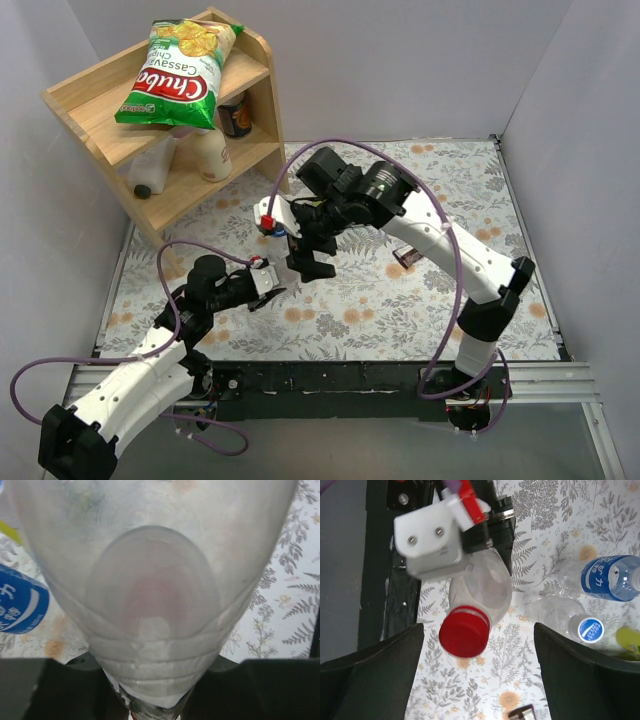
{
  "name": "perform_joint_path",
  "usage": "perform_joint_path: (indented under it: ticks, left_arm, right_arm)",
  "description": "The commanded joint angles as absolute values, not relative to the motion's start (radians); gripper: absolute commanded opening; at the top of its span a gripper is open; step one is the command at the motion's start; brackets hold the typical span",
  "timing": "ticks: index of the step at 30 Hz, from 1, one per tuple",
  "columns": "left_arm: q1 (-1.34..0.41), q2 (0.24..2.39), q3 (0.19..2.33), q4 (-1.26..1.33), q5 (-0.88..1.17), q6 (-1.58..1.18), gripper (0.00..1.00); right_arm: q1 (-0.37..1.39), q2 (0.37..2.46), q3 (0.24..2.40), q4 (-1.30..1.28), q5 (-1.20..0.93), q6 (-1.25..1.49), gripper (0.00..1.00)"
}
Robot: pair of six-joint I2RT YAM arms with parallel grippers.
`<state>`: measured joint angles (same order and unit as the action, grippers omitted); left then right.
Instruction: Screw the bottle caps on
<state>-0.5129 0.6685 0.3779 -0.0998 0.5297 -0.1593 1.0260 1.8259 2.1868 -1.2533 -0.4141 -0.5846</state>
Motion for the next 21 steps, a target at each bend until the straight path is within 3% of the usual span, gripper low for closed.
perform_joint_path:
  ticks: [1,9,21]
  left_arm:
    - [-0.515,0.693,0.434,-0.253,0.667,-0.068,0.0]
    - [-0.515,0.772,0.502,-0.354,0.755,-0.005,0.0]
    - [-0.515,0.787,0.528,-0.379,0.776,0.061,0.0]
  right_arm:
    - [1.025,1.642,2.088,-1.226,-0.457,-0.793,0.97]
    - [1.144,1.505,1.836,-1.125,-0.413,-1.141,0.79]
    - [1.16,1.552,1.875,-1.166,-0.411,-1.221,0.59]
